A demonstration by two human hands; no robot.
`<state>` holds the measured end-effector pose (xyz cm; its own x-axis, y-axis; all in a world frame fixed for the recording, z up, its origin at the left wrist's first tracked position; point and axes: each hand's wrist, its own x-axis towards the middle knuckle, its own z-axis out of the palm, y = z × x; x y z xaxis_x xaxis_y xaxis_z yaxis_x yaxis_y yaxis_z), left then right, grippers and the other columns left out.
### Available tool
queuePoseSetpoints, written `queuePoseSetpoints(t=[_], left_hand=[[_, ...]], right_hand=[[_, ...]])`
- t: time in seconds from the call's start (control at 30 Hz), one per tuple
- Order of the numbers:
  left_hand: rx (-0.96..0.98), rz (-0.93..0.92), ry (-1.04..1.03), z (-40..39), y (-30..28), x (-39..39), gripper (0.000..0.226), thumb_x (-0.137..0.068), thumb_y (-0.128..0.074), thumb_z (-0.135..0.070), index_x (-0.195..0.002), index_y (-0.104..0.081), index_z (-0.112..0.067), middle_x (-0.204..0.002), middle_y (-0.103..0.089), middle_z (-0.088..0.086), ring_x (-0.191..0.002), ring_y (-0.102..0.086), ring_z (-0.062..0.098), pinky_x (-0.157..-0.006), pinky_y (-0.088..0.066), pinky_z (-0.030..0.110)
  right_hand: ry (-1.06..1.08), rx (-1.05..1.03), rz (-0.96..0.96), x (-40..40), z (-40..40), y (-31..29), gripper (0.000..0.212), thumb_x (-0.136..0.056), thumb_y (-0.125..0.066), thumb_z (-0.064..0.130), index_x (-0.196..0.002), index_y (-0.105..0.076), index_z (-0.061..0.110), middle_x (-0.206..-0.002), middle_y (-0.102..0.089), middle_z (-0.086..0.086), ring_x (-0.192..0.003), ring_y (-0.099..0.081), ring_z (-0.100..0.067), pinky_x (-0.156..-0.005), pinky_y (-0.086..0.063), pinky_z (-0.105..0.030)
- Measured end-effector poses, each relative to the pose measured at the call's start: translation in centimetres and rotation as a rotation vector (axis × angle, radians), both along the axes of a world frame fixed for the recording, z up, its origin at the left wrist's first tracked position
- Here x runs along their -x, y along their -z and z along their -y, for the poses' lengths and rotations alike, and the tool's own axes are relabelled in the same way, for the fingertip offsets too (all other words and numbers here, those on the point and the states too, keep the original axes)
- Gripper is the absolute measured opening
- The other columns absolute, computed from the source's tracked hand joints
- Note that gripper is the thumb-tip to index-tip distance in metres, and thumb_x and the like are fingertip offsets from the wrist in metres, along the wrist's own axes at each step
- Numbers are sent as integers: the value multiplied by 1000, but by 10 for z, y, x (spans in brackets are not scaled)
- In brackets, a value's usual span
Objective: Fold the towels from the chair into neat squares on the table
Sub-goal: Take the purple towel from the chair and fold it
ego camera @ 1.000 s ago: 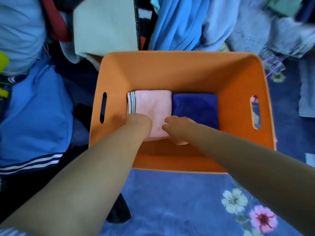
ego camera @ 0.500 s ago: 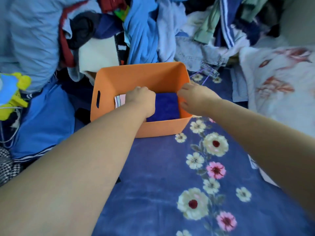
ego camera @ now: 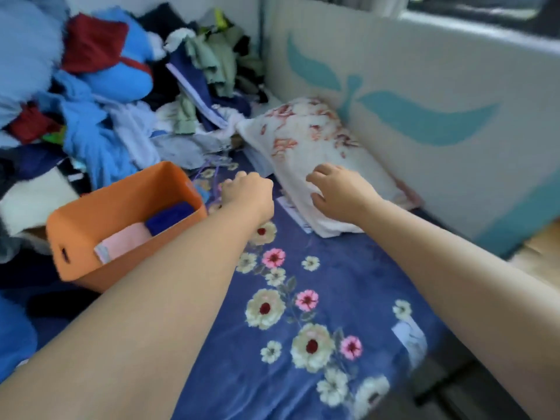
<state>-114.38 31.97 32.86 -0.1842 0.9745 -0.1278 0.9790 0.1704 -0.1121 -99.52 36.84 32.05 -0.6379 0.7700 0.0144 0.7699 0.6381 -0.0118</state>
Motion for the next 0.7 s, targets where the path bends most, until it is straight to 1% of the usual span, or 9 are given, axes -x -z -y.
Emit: queuePoseSetpoints(t=[0.1, 0.13, 0.17, 0.27, 0.4, 0.43, 0.5, 0.6, 0.7], left_hand=[[-43, -9, 179, 6, -22, -78, 32, -94, -38, -15, -123, -52, -11, -130, -49, 13, -124, -40, 31, -96, -38, 38], [-59, -11, 260, 9, -29, -113, 32, -94, -38, -15, -123, -52, -10, -130, -49, 13, -123, -41, 32, -96, -38, 38], [-66, -10, 301, 10, -32, -131, 32, -94, -38, -15, -123, -52, -10, -130, -49, 13, -122, -42, 32, -95, -39, 38], [-73, 45, 486, 25, -47, -228, 33, -94, -38, -16, -124, -52, -12, -131, -49, 13, -125, -42, 30, -98, -38, 38], [-95, 92, 722, 52, -61, -347, 34, -94, -39, -22, -125, -53, -14, -132, -49, 11, -125, -41, 30, -100, -36, 38], [-104, 95, 750, 56, -62, -364, 33, -94, -39, -21, -124, -53, -15, -131, -49, 11, -125, -41, 29, -100, -37, 37], [-110, 128, 871, 80, -66, -439, 32, -94, -39, -19, -121, -55, -16, -127, -51, 10, -122, -42, 28, -96, -38, 37], [-104, 147, 998, 113, -68, -522, 31, -93, -38, -18, -118, -56, -16, -124, -51, 9, -119, -43, 28, -92, -39, 36], [-88, 172, 1085, 147, -66, -604, 31, -94, -39, -20, -119, -56, -16, -126, -51, 8, -121, -42, 28, -91, -40, 36]], right_hand=[[172, -49, -31, -88, 38, -20, 36, -93, -42, 19, -126, -48, 8, -134, -45, -11, -124, -42, -29, -100, -36, -37], [248, -65, -44, -125, 56, -29, 36, -92, -43, 19, -125, -49, 7, -133, -46, -11, -124, -42, -29, -100, -36, -36], [291, -75, -48, -146, 64, -33, 35, -92, -43, 19, -125, -49, 7, -132, -47, -11, -124, -42, -29, -99, -36, -36], [509, -109, -55, -246, 110, -54, 35, -90, -45, 18, -122, -52, 5, -130, -49, -13, -122, -45, -31, -99, -38, -36], [766, -124, -77, -354, 178, -72, 36, -91, -45, 19, -124, -50, 6, -134, -46, -12, -123, -43, -31, -99, -41, -39], [796, -124, -84, -370, 187, -72, 36, -91, -45, 20, -124, -50, 6, -135, -46, -11, -124, -43, -31, -99, -41, -39], [935, -141, -105, -433, 230, -79, 36, -91, -45, 20, -125, -49, 7, -136, -45, -10, -124, -43, -30, -99, -41, -37], [1065, -148, -154, -505, 276, -80, 39, -93, -45, 21, -129, -47, 8, -139, -43, -8, -127, -40, -27, -100, -37, -34], [1152, -138, -128, -578, 320, -85, 42, -93, -45, 22, -133, -44, 10, -143, -40, -8, -131, -37, -26, -106, -34, -36]])
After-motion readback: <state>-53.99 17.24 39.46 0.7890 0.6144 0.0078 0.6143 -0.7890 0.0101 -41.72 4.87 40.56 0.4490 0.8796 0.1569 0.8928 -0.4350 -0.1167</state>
